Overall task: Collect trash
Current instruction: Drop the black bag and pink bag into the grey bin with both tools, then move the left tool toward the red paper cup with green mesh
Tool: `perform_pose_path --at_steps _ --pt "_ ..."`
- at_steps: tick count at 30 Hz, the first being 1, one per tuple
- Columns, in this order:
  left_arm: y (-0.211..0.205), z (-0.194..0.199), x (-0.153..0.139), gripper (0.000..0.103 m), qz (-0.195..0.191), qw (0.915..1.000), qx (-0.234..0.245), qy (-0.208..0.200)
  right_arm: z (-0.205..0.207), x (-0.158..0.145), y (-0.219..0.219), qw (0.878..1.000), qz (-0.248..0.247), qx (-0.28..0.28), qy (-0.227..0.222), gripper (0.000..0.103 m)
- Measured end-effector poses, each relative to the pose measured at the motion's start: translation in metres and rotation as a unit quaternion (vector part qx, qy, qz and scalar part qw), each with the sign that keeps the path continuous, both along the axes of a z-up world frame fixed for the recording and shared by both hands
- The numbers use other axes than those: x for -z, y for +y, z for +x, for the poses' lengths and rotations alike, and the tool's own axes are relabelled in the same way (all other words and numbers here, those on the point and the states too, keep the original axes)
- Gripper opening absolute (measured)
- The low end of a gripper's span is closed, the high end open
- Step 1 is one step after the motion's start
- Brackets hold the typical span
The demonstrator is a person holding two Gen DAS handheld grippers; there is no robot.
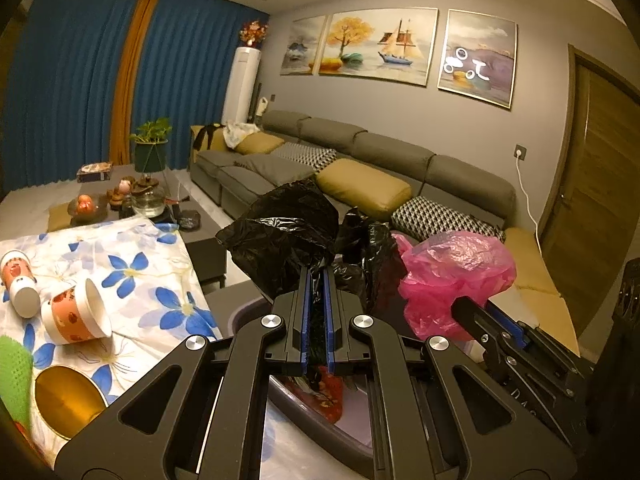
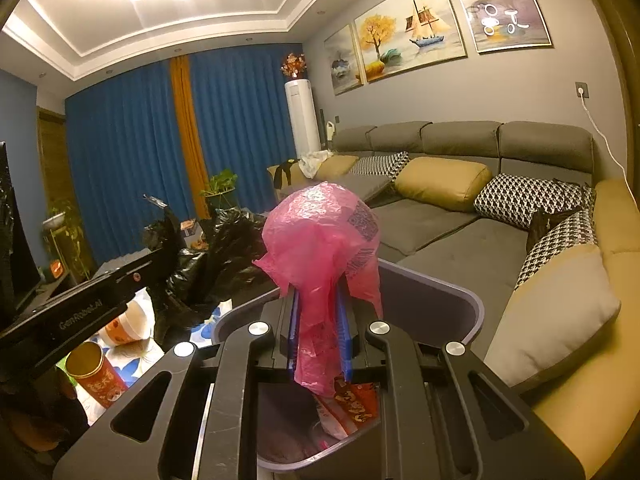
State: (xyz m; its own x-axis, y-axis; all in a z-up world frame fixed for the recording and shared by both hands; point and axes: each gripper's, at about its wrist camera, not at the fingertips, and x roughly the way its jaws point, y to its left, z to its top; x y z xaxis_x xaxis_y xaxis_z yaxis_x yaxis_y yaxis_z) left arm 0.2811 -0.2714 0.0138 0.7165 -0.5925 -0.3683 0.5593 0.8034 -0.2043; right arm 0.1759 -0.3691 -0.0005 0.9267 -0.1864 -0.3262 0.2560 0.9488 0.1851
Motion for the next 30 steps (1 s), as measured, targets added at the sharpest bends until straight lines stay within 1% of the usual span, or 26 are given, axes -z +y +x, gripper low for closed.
perform_pose_path --at_steps 5,6,8,10,11,12,14,15,16,18,20,21,24,26,30 --pt "-0.003 0.008 0.005 0.006 -0.003 0.9998 0.014 0.012 0.004 0.000 -0.001 1.000 0.000 -0.003 0.007 0.023" --pt "-0.004 0.009 0.006 0.007 -0.001 0.9998 0.018 0.012 0.003 0.001 -0.001 1.000 -0.001 -0.005 0.009 0.029" --pt "-0.006 0.011 0.008 0.009 0.003 0.9996 0.026 0.013 0.003 0.003 -0.002 1.000 0.000 -0.005 0.010 0.036" --pt "-0.008 0.012 0.011 0.012 0.006 0.9991 0.037 0.017 0.002 0.004 -0.002 1.000 0.000 -0.005 0.012 0.039" --pt "-0.009 0.013 0.012 0.021 0.004 0.9989 0.042 0.021 0.003 0.005 -0.003 1.000 0.001 -0.005 0.015 0.041" --pt "-0.008 0.016 0.015 0.042 -0.003 0.9981 0.052 0.033 0.003 0.006 -0.003 1.000 0.003 -0.005 0.017 0.045" --pt "-0.004 0.019 0.018 0.065 -0.014 0.9977 0.049 0.045 0.002 0.009 -0.005 1.000 0.005 0.000 0.021 0.048" --pt "0.001 0.019 0.019 0.066 -0.022 0.9977 0.045 0.046 0.001 0.010 -0.005 1.000 0.006 0.001 0.022 0.050" --pt "0.005 0.019 0.019 0.067 -0.021 0.9980 0.039 0.046 -0.001 0.011 -0.005 1.000 0.006 0.004 0.022 0.052" --pt "0.015 0.015 0.019 0.078 -0.014 0.9989 0.021 0.039 -0.006 0.011 -0.005 1.000 0.006 0.010 0.020 0.060" --pt "0.029 0.006 0.018 0.084 -0.011 0.9995 -0.007 0.029 -0.014 0.010 -0.003 1.000 0.004 0.014 0.016 0.065" --pt "0.037 0.001 0.017 0.086 -0.010 0.9994 -0.021 0.025 -0.016 0.010 -0.001 1.000 0.002 0.015 0.013 0.070" --pt "0.063 -0.018 0.013 0.091 -0.009 0.9977 -0.066 0.009 -0.029 0.004 0.009 1.000 -0.015 0.016 0.001 0.080" --pt "0.084 -0.036 0.012 0.093 -0.001 0.9945 -0.105 -0.008 -0.037 0.002 0.017 1.000 -0.022 0.011 -0.007 0.086" --pt "0.119 -0.067 0.009 0.096 0.023 0.9854 -0.167 -0.026 -0.051 -0.002 0.041 0.999 -0.029 -0.017 -0.016 0.089"
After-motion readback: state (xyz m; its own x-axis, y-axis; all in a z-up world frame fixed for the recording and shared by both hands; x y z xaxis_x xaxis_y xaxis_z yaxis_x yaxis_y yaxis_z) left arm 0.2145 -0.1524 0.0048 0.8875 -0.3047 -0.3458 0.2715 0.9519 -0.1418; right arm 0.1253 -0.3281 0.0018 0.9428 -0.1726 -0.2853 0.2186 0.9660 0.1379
